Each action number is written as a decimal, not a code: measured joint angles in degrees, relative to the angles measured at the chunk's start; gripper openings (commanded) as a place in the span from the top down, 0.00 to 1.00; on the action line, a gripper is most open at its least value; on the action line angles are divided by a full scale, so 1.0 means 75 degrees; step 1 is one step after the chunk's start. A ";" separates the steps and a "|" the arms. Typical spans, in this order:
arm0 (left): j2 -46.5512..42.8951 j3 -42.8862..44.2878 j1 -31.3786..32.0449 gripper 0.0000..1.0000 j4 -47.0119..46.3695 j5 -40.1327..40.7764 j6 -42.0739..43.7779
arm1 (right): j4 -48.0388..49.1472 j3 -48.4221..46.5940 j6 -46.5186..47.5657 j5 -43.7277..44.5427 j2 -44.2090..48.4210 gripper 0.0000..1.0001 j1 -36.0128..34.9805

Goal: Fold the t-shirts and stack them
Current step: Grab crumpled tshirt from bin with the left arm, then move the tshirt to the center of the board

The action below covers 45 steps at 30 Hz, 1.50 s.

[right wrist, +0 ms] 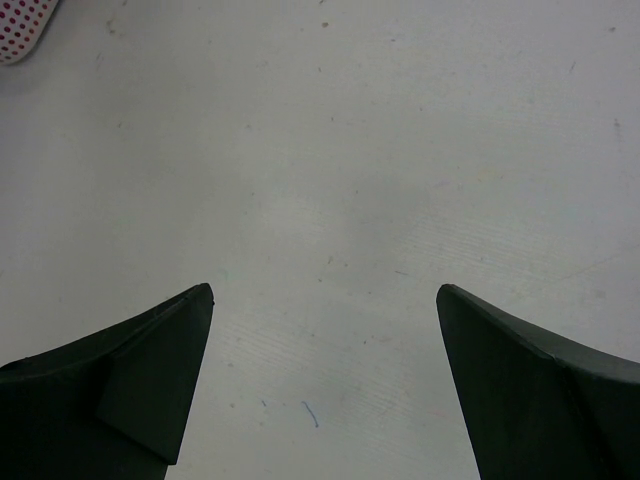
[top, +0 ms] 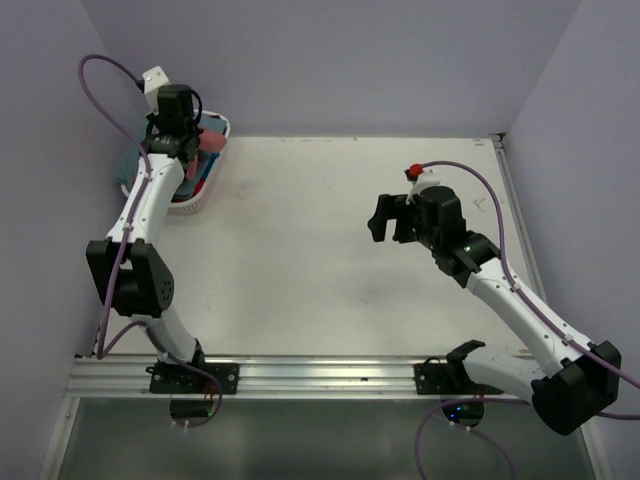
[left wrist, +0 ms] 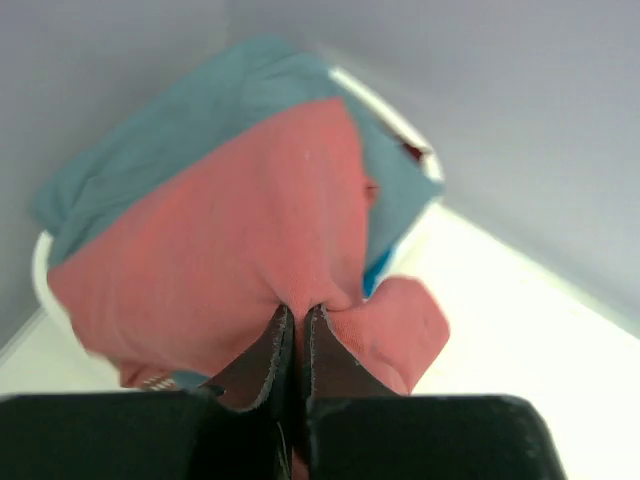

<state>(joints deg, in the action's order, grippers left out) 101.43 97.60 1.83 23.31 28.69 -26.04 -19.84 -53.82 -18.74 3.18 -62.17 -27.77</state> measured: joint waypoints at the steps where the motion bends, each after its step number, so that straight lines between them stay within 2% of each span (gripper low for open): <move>1: -0.0268 0.0000 0.0149 1.00 0.0000 -0.0108 -0.0032 | 0.0050 0.0029 -0.0017 -0.0017 -0.0061 0.01 0.0000; 5: -0.1017 0.0000 0.0589 1.00 0.0017 -0.0877 -0.0256 | 0.0076 0.0137 -0.0061 -0.0029 -0.0152 0.01 0.0000; 10: -0.1705 -0.0519 0.0761 1.00 -0.0044 -0.2480 -0.0772 | 0.0146 0.0277 -0.0128 0.0020 -0.0175 0.01 0.0000; 19: -0.2020 -0.0912 0.1192 1.00 -0.0172 -0.5164 -0.1568 | 0.0283 0.0525 -0.0312 0.0242 -0.0213 0.01 0.0000; 24: -0.2363 -0.0912 0.1504 1.00 -0.0784 -0.6642 -0.2154 | 0.0332 0.0600 -0.0548 0.0699 -0.0283 0.01 -0.0006; 27: -0.2818 -0.1239 0.1635 1.00 -0.1906 -0.7557 -0.2911 | 0.0265 0.0603 -0.0816 0.1376 -0.0303 0.01 -0.0012; 28: -0.3174 -0.1617 0.1673 1.00 -0.2544 -0.7936 -0.3281 | 0.0227 0.0600 -0.0921 0.1629 -0.0303 0.01 -0.0012; 31: -0.4004 -0.2521 0.1719 1.00 -0.3273 -0.8207 -0.3730 | 0.0009 0.0600 -0.1227 0.2363 -0.0303 0.01 -0.0012; 37: -0.5849 -0.6009 0.1711 1.00 -0.3727 -0.7490 -0.4106 | -0.0437 0.0600 -0.1638 0.3389 -0.0294 0.01 -0.0012; 39: -0.5855 -0.7227 0.1708 1.00 -0.3777 -0.7242 -0.4264 | -0.0510 0.0600 -0.1693 0.3535 -0.0294 0.01 -0.0012; 45: -0.4616 -1.0555 0.1690 1.00 -0.3620 -0.6612 -0.4774 | -0.0586 0.0562 -0.1754 0.3640 -0.0425 0.01 -0.0012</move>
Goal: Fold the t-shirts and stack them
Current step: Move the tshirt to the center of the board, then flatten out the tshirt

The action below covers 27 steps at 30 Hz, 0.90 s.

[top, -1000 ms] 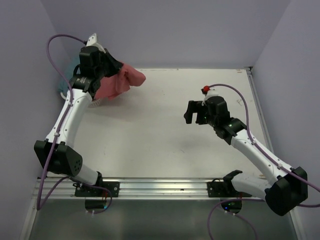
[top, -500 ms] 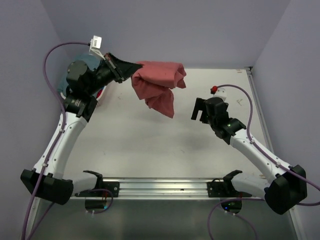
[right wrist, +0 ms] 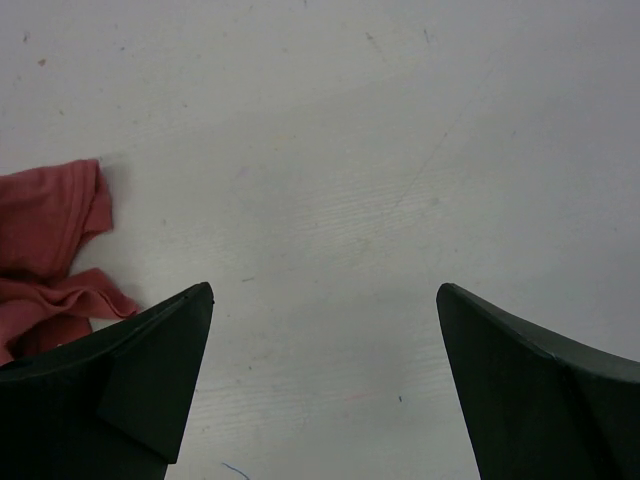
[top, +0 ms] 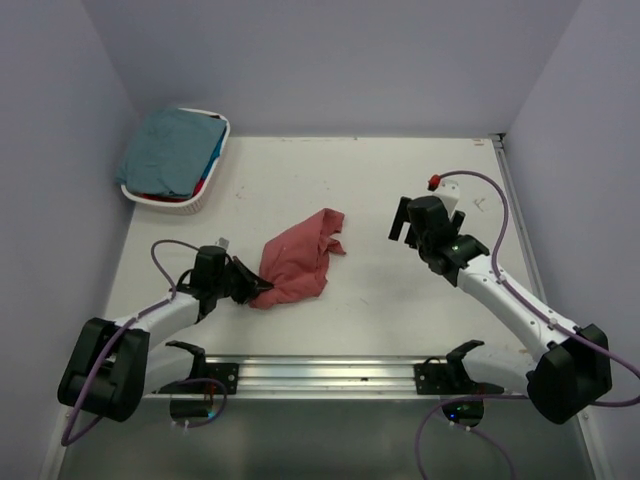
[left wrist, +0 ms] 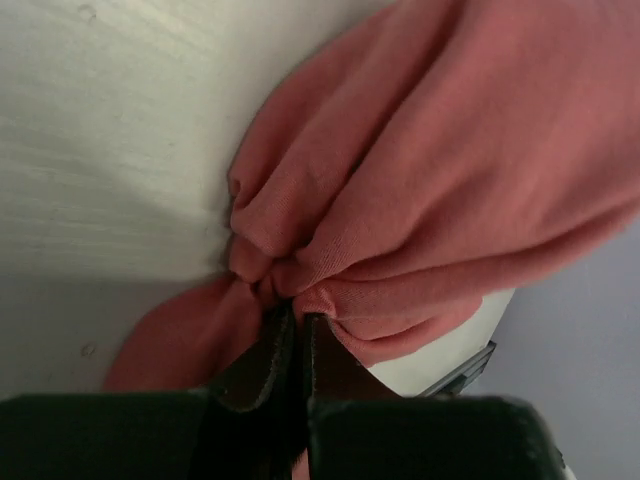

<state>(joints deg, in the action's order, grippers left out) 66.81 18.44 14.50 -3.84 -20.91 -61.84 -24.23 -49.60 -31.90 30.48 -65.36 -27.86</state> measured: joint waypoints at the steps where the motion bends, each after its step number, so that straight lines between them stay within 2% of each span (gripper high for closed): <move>1: -0.0029 -0.0227 -0.0003 1.00 -0.0009 0.0055 -0.0073 | 0.0009 -0.0003 0.0009 -0.0061 -0.0070 0.01 0.0000; 5: -0.0367 -0.0315 -0.0003 1.00 -0.0184 0.0455 -0.0154 | 0.0189 -0.0087 0.0297 -0.1000 -0.0525 0.02 0.0009; 14: -0.0854 -0.0286 -0.0003 1.00 -0.0047 0.1341 -0.0146 | 0.0988 -0.0568 0.0845 -0.3552 -0.2171 0.09 0.0000; 23: -0.0530 -0.0286 -0.0017 1.00 -0.0221 0.1183 -0.0137 | 0.1749 -0.1658 0.1014 -0.4753 -0.4395 0.24 0.0000; 27: -0.0504 -0.0286 -0.0020 1.00 -0.0239 0.1116 -0.0128 | 0.1894 -0.2154 0.1067 -0.5013 -0.5141 0.26 0.0000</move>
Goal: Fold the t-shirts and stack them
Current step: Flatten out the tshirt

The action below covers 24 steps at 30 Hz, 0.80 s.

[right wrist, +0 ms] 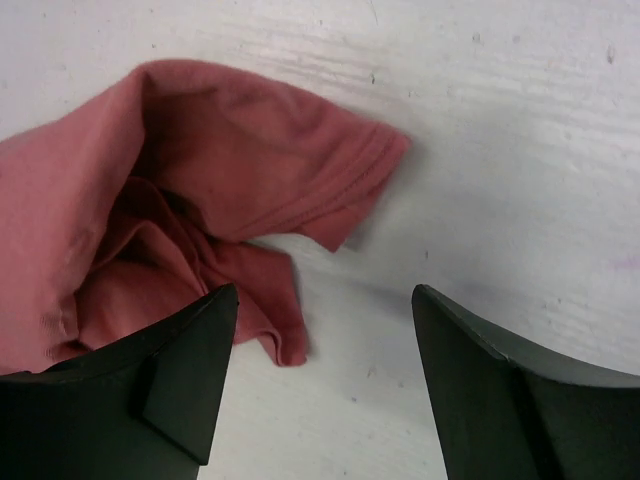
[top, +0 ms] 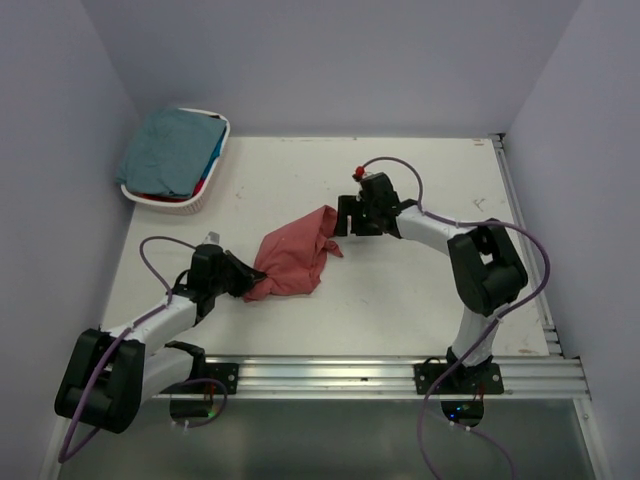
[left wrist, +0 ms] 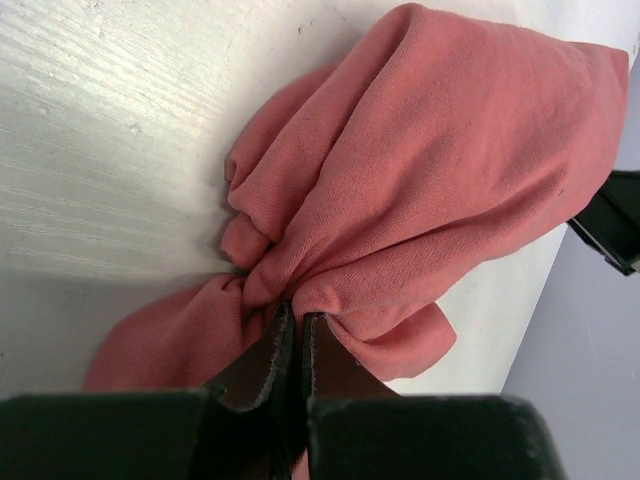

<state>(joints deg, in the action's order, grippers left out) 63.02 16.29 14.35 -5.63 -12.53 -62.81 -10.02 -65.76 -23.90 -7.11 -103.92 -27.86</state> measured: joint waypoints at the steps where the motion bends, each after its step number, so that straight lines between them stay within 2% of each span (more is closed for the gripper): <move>1: 0.0006 0.0000 -0.0003 1.00 -0.0003 -0.0023 0.0003 | 0.0044 -0.0119 0.0009 -0.0015 -0.0152 0.26 0.0000; 5: 0.0020 0.0000 -0.0009 1.00 -0.0023 -0.0102 0.0055 | 0.0102 -0.0597 0.0105 -0.0023 -0.0659 0.27 0.0000; 9: 0.0023 -0.0003 -0.0009 1.00 -0.0035 -0.0154 0.0064 | 0.0154 -0.1110 0.0175 -0.0023 -0.1169 0.34 0.0000; 13: 0.0023 -0.0017 -0.0009 1.00 -0.0055 -0.0239 0.0111 | 0.0154 -0.1513 0.0236 -0.0023 -0.1594 0.49 0.0000; 14: 0.0023 -0.0026 -0.0009 1.00 -0.0058 -0.0254 0.0114 | 0.0160 -0.1577 0.0242 -0.0017 -0.1658 0.60 0.0000; 16: 0.0023 -0.0041 -0.0009 1.00 -0.0076 -0.0289 0.0114 | 0.0163 -0.1679 0.0289 -0.0003 -0.1766 0.72 0.0000; 17: 0.0023 -0.0047 -0.0009 1.00 -0.0090 -0.0300 0.0117 | 0.0163 -0.1702 0.0294 0.0006 -0.1801 0.87 0.0000; 19: 0.0023 -0.0061 -0.0009 1.00 -0.0108 -0.0318 0.0117 | 0.0178 -0.1711 0.0300 0.0003 -0.1839 1.00 0.0000; 24: 0.0023 -0.0082 -0.0009 1.00 -0.0146 -0.0361 0.0125 | 0.0236 -0.1661 0.0300 0.0041 -0.1804 1.00 -0.0003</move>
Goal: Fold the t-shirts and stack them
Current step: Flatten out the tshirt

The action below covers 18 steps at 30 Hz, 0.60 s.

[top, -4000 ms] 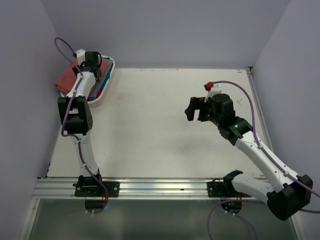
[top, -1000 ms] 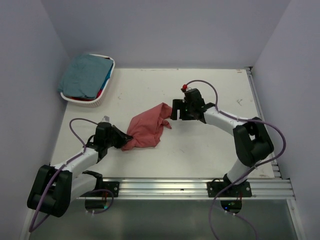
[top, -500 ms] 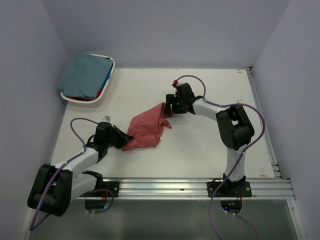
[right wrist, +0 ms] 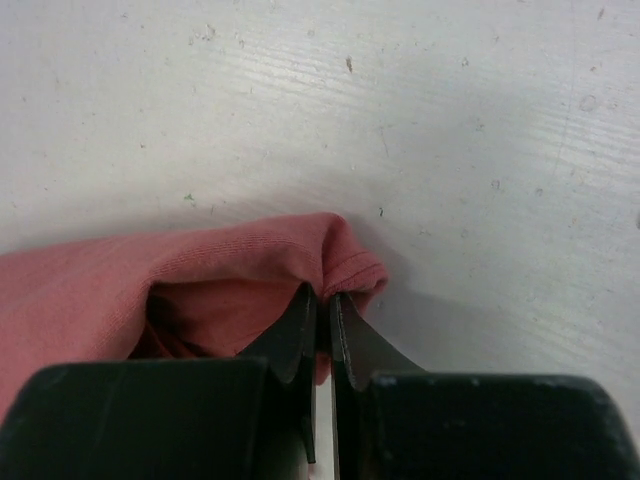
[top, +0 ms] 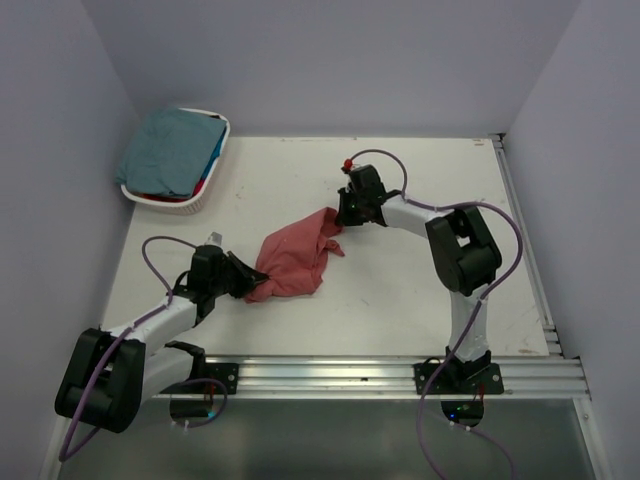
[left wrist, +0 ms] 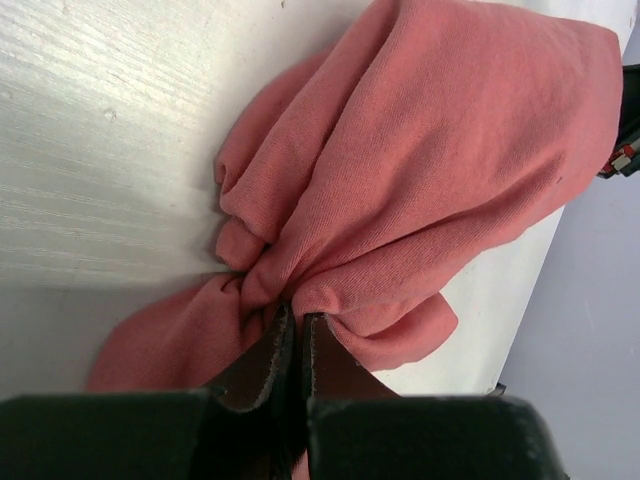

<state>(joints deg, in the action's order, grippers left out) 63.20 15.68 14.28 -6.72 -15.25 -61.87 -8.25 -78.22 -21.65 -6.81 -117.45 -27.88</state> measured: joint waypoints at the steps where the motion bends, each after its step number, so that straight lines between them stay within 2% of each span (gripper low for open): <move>1: 0.0000 -0.0006 0.0000 1.00 -0.0009 -0.0006 0.0015 | 0.0017 0.0085 0.0012 0.0026 0.0082 1.00 0.0000; 2: 0.0000 -0.0009 0.0000 1.00 -0.0009 -0.0017 0.0032 | 0.0015 0.0187 0.0017 0.0050 0.0172 1.00 -0.0003; 4: -0.0035 -0.0006 0.0000 0.84 0.0012 -0.0023 0.0166 | 0.0009 0.0548 0.0073 0.0187 0.0583 1.00 -0.0012; 5: -0.0076 0.0000 0.0000 0.63 0.0052 -0.0009 0.0256 | -0.0023 0.0761 0.0111 0.0245 0.0857 1.00 -0.0012; 7: -0.0227 0.0102 0.0003 0.41 0.0306 0.0087 0.0533 | -0.0114 0.1169 0.0213 0.0399 0.1565 1.00 -0.0020; 8: -0.0309 0.0175 0.0003 0.26 0.0391 0.0134 0.0621 | -0.0187 0.1314 0.0256 0.0452 0.1958 1.00 -0.0026; 11: -0.0697 0.0609 0.0003 0.13 0.0810 0.0449 0.1075 | -0.0286 0.1585 0.0393 0.0574 0.3077 1.00 -0.0032; 12: -0.0819 0.0790 0.0003 0.11 0.0924 0.0539 0.1268 | -0.0329 0.1647 0.0446 0.0595 0.3518 1.00 -0.0032; 18: -0.0764 0.1734 0.0274 0.09 0.0772 0.0239 0.2492 | -0.0565 0.1708 0.0650 0.0609 0.5053 1.00 -0.0032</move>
<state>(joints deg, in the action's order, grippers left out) 57.47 28.69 16.34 -0.93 -13.45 -43.18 -12.49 -65.41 -16.78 -2.24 -79.55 -28.12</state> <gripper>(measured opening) 0.909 0.038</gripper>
